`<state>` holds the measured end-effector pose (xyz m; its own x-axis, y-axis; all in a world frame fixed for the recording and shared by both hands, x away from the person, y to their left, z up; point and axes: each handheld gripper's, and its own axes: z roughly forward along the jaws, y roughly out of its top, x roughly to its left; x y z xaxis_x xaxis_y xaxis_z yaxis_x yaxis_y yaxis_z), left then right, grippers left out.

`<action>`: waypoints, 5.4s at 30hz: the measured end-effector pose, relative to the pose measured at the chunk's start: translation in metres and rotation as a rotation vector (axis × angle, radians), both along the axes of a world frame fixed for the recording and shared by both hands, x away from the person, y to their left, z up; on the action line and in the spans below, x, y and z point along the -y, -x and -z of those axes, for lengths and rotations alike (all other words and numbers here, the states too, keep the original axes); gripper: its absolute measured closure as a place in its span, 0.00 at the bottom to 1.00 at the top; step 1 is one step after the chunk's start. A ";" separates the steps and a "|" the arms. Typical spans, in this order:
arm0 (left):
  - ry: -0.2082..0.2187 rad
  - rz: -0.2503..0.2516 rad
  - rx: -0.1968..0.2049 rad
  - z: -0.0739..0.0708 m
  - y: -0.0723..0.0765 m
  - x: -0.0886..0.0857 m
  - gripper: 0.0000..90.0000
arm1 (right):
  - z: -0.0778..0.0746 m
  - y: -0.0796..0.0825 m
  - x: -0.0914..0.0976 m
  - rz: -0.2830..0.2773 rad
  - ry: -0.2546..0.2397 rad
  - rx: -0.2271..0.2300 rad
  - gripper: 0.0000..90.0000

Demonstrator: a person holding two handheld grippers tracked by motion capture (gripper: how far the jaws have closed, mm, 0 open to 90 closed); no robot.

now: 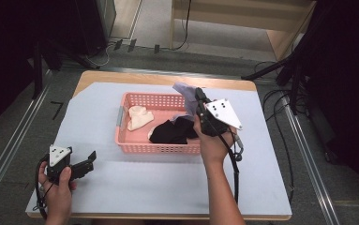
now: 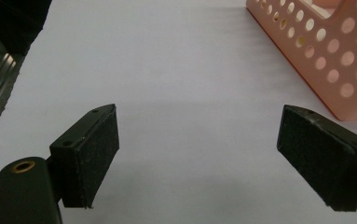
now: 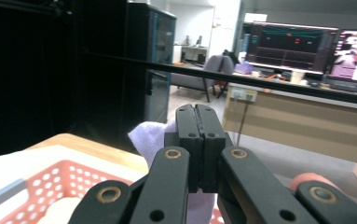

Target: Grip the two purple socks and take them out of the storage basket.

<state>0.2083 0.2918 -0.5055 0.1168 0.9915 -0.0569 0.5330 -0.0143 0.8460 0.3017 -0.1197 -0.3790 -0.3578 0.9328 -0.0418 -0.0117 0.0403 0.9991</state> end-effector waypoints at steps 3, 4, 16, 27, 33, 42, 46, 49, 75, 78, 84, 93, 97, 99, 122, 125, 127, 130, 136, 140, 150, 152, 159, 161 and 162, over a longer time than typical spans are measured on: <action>-0.002 0.001 0.001 0.000 0.000 0.000 0.15 | 0.000 0.000 0.015 0.035 -0.005 0.004 1.00; -0.002 0.000 0.002 0.000 0.000 0.000 0.15 | 0.000 0.001 0.019 0.044 -0.009 0.002 1.00; -0.009 -0.001 0.002 0.000 0.000 0.001 0.15 | 0.008 0.006 0.059 0.132 -0.012 -0.018 1.00; -0.015 0.001 -0.004 0.000 0.001 0.001 0.15 | 0.043 0.002 0.088 0.203 -0.006 -0.107 1.00; -0.012 0.000 -0.003 0.000 0.001 0.001 0.15 | 0.077 -0.001 0.102 0.234 -0.010 -0.198 1.00; -0.014 0.001 -0.003 0.000 0.001 0.001 0.15 | 0.115 0.009 0.110 0.234 0.030 -0.310 0.97; -0.020 -0.002 -0.005 -0.001 0.001 0.002 0.15 | 0.120 0.019 0.111 0.192 -0.078 -0.352 0.72; -0.021 -0.001 -0.003 0.000 0.001 0.002 0.15 | 0.110 0.024 0.107 0.182 -0.107 -0.326 0.66; -0.003 0.001 -0.006 0.000 0.000 0.000 0.15 | 0.079 -0.027 0.009 -0.003 -0.024 -0.459 0.65; -0.004 0.001 -0.006 0.000 0.000 0.000 0.15 | 0.078 -0.031 0.006 0.001 -0.011 -0.471 0.65; -0.002 0.000 -0.002 0.000 0.000 0.000 0.15 | 0.079 -0.043 -0.003 -0.013 0.017 -0.525 0.64; -0.001 0.002 -0.003 0.000 0.000 0.000 0.15 | 0.074 -0.053 -0.005 -0.020 0.042 -0.594 0.61; -0.002 0.002 -0.002 0.000 0.000 0.000 0.15 | 0.074 -0.057 -0.007 -0.026 0.066 -0.636 0.62; -0.001 0.002 -0.002 0.000 0.000 0.000 0.15 | 0.074 -0.059 -0.009 -0.035 0.084 -0.664 0.62; -0.004 0.001 -0.002 0.000 0.000 0.000 0.15 | 0.073 -0.071 -0.014 -0.129 0.322 -0.641 0.98; -0.004 0.002 -0.003 0.000 0.000 0.000 0.15 | 0.072 -0.069 -0.012 -0.128 0.291 -0.608 0.99; -0.005 0.001 -0.003 0.000 0.000 0.000 0.15 | 0.069 -0.065 -0.008 -0.127 0.259 -0.544 0.99; -0.005 0.001 -0.003 0.000 0.000 0.000 0.15 | 0.065 -0.061 -0.006 -0.124 0.227 -0.480 0.99; -0.003 0.000 -0.002 0.000 0.000 0.001 0.15 | 0.056 -0.054 -0.002 -0.116 0.162 -0.370 0.99; -0.004 0.001 -0.002 0.000 0.000 0.000 0.15 | 0.047 -0.049 0.000 -0.110 0.130 -0.278 0.99; -0.004 0.001 -0.003 0.000 0.000 0.000 0.15 | 0.034 -0.041 0.012 -0.074 0.076 -0.189 0.99; -0.006 0.002 -0.002 0.000 0.000 0.000 0.15 | 0.033 -0.041 0.013 -0.074 0.074 -0.180 0.99; -0.006 0.002 -0.002 0.000 0.000 0.000 0.15 | 0.026 -0.035 0.030 -0.034 0.024 -0.138 0.99; -0.006 0.003 -0.002 0.000 0.000 0.000 0.15 | 0.025 -0.034 0.034 -0.021 0.018 -0.136 0.99; -0.006 0.003 -0.002 0.000 0.000 0.000 0.15 | 0.025 -0.034 0.037 -0.018 0.020 -0.131 0.99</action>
